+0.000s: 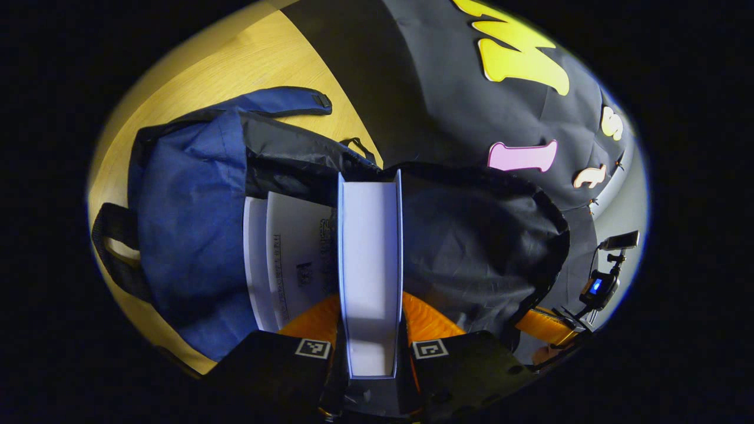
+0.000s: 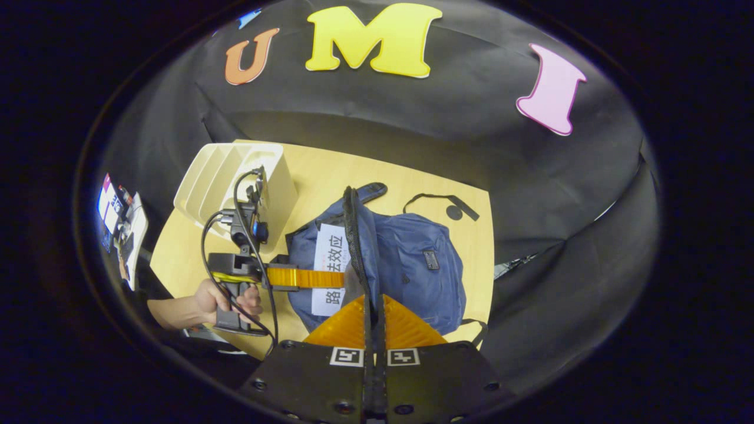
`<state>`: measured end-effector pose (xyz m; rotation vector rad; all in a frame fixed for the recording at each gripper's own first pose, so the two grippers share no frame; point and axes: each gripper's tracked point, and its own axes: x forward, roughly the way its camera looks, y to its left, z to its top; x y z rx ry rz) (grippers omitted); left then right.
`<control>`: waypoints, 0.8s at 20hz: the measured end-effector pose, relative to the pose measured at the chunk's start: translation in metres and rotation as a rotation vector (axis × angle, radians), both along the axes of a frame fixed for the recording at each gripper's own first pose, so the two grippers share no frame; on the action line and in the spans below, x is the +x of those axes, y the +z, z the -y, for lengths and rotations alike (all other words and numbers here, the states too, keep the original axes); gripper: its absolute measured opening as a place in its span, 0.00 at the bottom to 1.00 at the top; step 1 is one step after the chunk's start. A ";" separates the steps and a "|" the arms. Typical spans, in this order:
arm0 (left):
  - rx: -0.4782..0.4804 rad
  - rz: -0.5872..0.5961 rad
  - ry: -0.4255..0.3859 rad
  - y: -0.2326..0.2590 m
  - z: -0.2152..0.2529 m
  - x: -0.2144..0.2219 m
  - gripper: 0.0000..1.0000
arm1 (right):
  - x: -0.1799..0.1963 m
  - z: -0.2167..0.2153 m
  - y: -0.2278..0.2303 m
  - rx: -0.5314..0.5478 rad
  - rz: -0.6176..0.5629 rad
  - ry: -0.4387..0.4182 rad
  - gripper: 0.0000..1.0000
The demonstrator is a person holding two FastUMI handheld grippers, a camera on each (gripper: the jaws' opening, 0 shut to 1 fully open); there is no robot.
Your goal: Open the schoolbag, grab two books from the bookshelf and put them into the schoolbag.
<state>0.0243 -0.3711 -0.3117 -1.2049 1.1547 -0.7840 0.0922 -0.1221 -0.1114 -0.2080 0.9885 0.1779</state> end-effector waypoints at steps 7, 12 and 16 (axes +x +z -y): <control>-0.030 -0.023 -0.011 -0.010 0.009 0.004 0.37 | 0.003 0.001 -0.006 -0.001 -0.016 0.000 0.00; 0.027 -0.002 -0.035 -0.020 0.012 0.005 0.39 | 0.007 0.000 -0.009 -0.006 -0.020 0.005 0.00; 0.154 0.020 -0.097 -0.037 0.007 0.004 0.67 | 0.006 -0.002 -0.018 0.012 -0.045 0.000 0.00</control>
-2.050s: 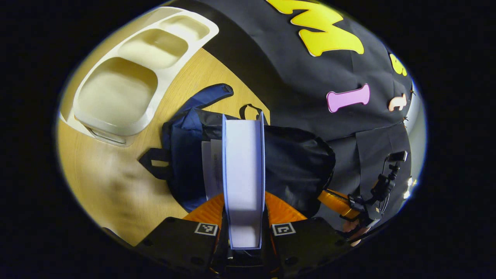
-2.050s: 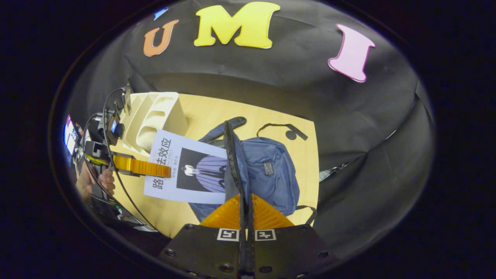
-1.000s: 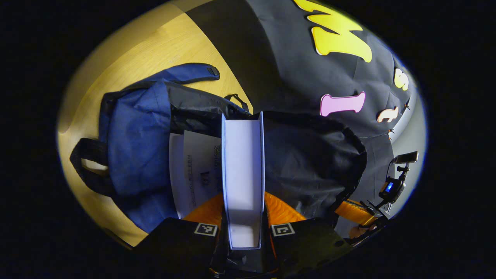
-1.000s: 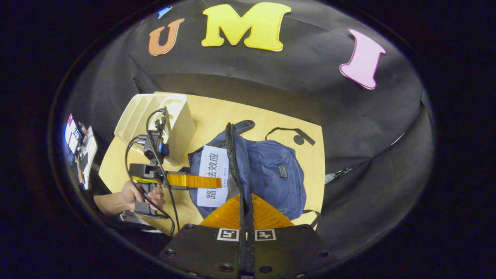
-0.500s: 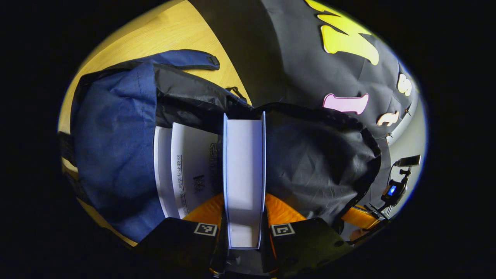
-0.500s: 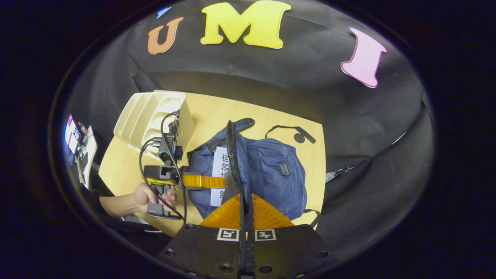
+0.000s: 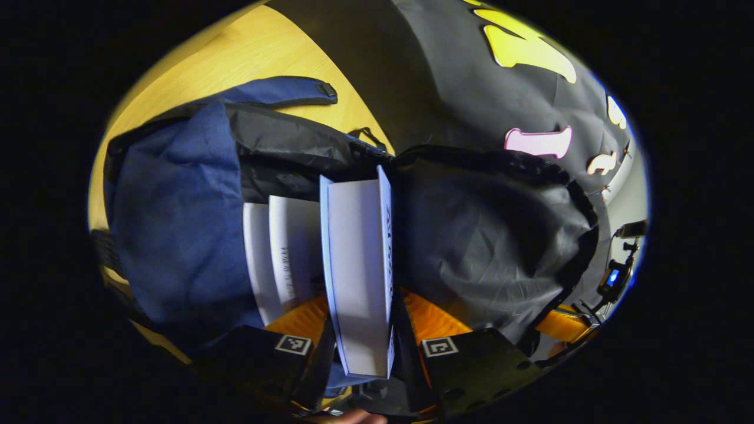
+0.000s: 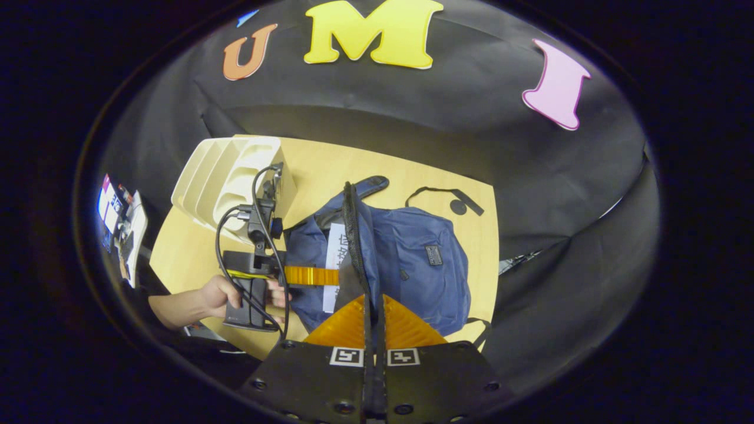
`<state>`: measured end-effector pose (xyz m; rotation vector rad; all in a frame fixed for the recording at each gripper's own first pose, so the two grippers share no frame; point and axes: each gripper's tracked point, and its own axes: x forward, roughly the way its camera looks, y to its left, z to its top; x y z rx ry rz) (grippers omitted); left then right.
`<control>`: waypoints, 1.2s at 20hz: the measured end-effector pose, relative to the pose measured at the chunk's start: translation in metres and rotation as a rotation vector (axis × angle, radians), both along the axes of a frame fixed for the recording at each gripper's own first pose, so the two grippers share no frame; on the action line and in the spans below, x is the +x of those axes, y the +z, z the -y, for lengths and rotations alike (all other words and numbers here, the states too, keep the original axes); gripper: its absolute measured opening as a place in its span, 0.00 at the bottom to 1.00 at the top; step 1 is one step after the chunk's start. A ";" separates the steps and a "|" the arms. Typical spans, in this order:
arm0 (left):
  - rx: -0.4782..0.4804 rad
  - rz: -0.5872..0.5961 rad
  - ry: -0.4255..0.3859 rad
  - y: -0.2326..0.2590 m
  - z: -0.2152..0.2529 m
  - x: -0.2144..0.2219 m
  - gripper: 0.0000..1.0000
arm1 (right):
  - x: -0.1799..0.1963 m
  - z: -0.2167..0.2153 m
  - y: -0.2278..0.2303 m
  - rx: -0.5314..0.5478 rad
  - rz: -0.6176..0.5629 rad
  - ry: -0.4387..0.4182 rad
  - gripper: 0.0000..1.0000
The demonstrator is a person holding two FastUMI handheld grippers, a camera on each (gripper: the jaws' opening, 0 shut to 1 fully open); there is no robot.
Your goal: Open the schoolbag, grab two books from the bookshelf and put them into the schoolbag.
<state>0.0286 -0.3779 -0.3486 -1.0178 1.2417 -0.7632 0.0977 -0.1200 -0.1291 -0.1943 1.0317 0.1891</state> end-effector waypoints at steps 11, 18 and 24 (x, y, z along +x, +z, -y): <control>0.441 0.186 -0.067 0.028 -0.064 0.009 0.76 | 0.001 -0.013 -0.015 0.019 -0.024 0.020 0.00; 0.611 0.393 0.027 0.091 -0.123 0.021 0.76 | -0.005 -0.031 -0.020 0.065 -0.013 0.023 0.00; 0.799 0.611 0.130 0.148 -0.187 0.033 0.78 | -0.015 -0.059 -0.030 0.146 0.006 -0.014 0.00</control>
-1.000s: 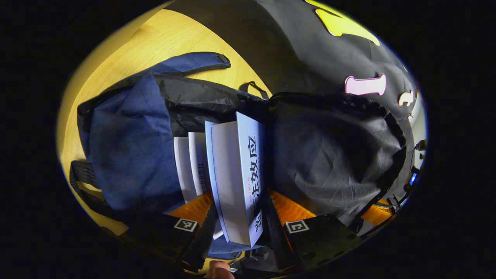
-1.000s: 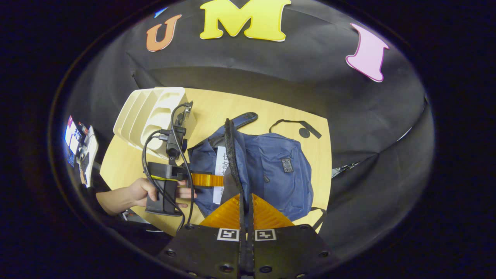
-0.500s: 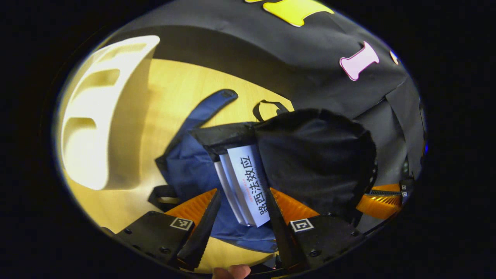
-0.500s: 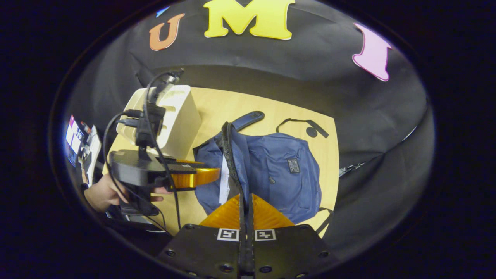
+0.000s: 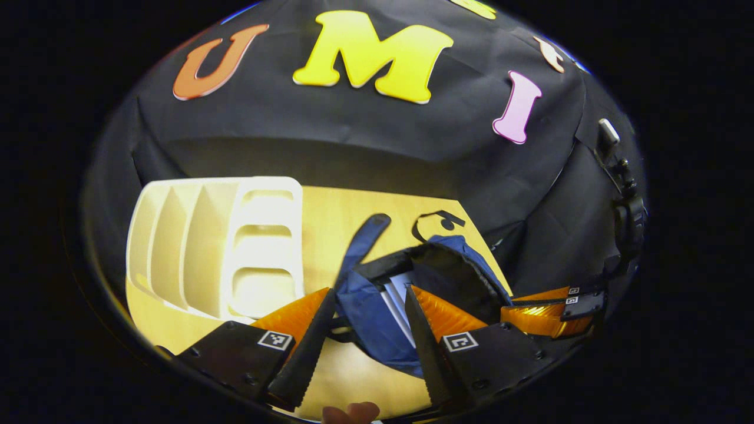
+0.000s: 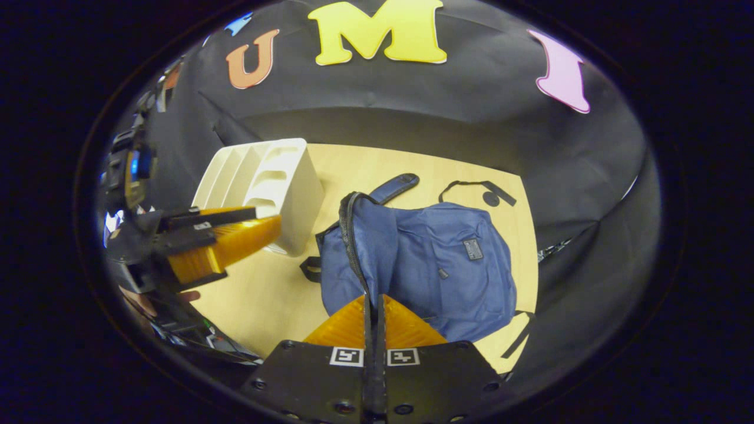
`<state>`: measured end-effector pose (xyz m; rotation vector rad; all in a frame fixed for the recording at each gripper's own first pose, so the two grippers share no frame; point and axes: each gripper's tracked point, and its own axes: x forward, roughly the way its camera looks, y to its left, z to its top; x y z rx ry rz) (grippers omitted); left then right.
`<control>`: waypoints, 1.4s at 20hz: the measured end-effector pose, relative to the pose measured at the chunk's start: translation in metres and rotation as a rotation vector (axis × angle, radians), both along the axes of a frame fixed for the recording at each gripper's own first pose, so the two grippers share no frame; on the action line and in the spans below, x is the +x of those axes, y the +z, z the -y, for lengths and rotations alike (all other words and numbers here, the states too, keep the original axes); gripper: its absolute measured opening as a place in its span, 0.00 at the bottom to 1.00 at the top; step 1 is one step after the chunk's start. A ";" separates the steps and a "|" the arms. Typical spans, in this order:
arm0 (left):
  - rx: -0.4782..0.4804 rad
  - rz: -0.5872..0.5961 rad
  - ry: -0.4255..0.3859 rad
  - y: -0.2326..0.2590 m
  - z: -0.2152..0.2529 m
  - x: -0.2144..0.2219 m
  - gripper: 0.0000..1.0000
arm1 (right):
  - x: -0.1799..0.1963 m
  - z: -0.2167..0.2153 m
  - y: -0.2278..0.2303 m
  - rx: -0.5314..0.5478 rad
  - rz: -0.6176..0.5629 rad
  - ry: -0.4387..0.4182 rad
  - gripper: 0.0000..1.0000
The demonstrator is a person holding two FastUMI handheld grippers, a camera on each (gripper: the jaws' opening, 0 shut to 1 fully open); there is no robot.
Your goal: Open the schoolbag, grab two books from the bookshelf and put them into the schoolbag.
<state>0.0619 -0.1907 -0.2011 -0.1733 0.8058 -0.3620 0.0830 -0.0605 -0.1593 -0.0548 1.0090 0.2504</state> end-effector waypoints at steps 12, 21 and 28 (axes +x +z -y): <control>0.129 0.303 0.096 0.122 -0.066 -0.015 0.98 | -0.016 -0.040 -0.006 0.058 0.052 -0.041 0.00; 0.181 0.201 0.043 0.126 -0.085 -0.056 0.98 | -0.033 -0.066 0.032 0.098 0.211 -0.050 0.90; 0.204 0.251 0.105 0.150 -0.117 -0.068 0.99 | -0.044 -0.072 0.079 0.131 0.438 -0.112 0.94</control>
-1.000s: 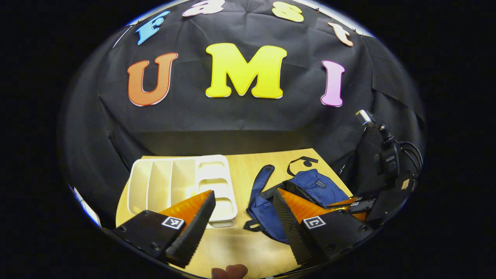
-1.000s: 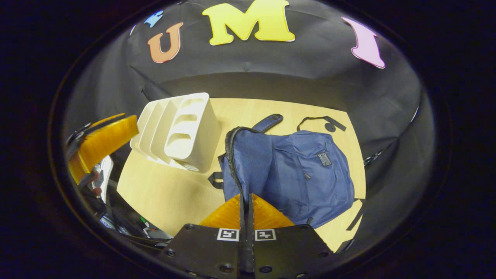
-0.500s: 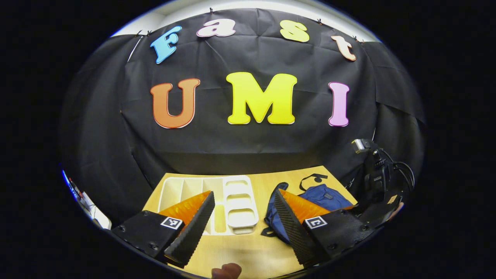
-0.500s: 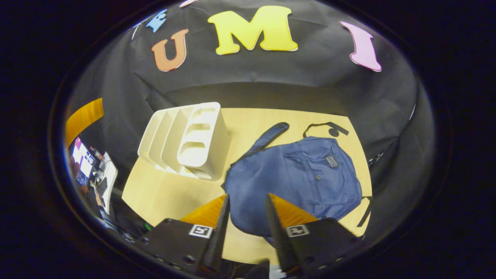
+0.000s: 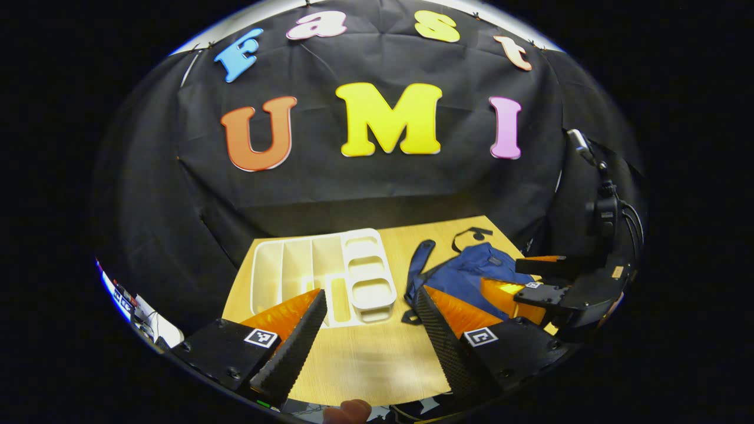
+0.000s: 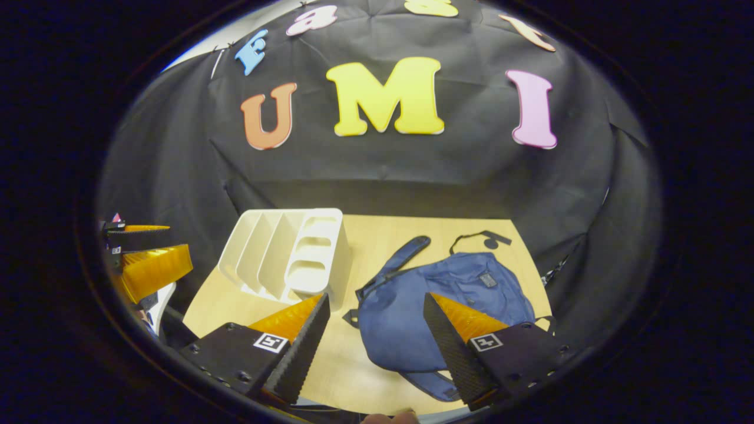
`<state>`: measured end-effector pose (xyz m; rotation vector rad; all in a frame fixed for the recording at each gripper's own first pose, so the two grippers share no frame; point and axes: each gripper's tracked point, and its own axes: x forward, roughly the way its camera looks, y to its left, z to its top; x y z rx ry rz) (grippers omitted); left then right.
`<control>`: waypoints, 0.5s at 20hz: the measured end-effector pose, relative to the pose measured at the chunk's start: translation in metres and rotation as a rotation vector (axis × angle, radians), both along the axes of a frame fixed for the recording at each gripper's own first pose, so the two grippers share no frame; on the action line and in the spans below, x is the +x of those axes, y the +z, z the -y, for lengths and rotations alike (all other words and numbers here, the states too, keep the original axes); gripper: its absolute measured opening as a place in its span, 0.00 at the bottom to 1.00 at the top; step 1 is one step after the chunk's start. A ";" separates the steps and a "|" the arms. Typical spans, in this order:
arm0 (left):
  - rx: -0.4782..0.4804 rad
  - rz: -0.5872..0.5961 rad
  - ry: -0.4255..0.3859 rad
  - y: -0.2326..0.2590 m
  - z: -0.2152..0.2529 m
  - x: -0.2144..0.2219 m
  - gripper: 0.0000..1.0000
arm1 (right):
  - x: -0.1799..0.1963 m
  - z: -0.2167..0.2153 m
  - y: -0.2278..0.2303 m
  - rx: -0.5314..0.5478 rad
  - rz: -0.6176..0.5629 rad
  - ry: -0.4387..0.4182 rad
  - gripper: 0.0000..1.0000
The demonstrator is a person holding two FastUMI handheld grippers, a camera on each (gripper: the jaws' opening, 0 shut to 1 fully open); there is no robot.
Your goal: Open the schoolbag, grab two books from the bookshelf and put them into the schoolbag.
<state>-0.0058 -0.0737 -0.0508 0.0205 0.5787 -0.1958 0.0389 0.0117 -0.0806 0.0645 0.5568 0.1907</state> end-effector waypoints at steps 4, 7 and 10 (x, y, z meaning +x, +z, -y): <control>-0.044 0.251 0.094 0.058 -0.017 0.021 0.98 | -0.002 -0.006 0.067 0.027 0.235 -0.042 0.96; -0.072 0.424 0.148 0.108 -0.034 0.037 1.00 | -0.006 -0.014 0.115 0.037 0.408 -0.053 0.96; -0.084 0.512 0.192 0.133 -0.045 0.044 0.97 | -0.014 -0.016 0.161 0.041 0.561 -0.076 0.96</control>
